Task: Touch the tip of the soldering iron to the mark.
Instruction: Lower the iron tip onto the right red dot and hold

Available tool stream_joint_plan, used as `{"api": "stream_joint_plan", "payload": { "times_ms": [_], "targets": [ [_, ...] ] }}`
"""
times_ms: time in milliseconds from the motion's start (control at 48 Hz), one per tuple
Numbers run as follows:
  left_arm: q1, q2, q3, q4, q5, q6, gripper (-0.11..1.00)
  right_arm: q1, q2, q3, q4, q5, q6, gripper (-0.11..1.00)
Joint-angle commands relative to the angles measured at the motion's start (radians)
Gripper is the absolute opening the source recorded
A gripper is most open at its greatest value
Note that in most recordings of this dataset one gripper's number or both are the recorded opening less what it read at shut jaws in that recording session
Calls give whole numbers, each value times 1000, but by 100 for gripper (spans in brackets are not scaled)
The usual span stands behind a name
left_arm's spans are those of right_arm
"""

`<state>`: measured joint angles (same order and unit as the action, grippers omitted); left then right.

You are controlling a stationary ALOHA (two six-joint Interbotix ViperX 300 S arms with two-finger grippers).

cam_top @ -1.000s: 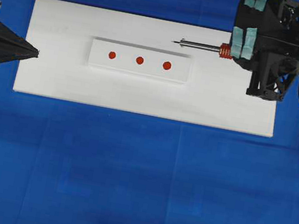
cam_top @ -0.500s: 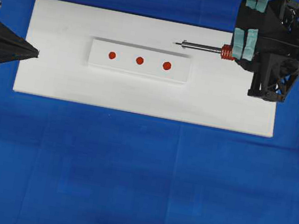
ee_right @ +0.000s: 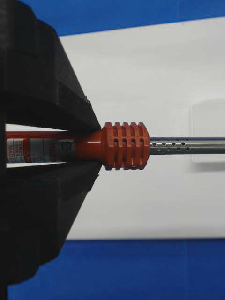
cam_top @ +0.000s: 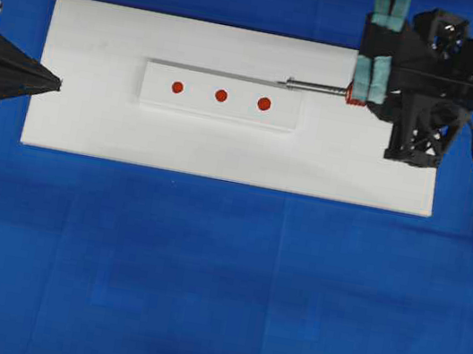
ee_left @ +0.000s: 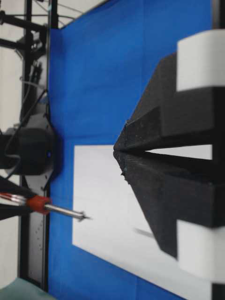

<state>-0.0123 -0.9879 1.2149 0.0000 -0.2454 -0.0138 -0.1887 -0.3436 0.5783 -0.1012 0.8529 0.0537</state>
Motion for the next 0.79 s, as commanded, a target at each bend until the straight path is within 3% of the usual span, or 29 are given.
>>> {"api": "stream_joint_plan", "payload": {
  "times_ms": [0,375,771],
  "targets": [
    [3,3,-12,2,-5,0,0,3,21,3,9,-32,2,7],
    [3,3,-12,3,-5,0,0,-5,146,43,9,-129,-2,7],
    [3,5,-12,3,-5,0,0,-26,172,95,9,-210,-2,7]
  ]
}}
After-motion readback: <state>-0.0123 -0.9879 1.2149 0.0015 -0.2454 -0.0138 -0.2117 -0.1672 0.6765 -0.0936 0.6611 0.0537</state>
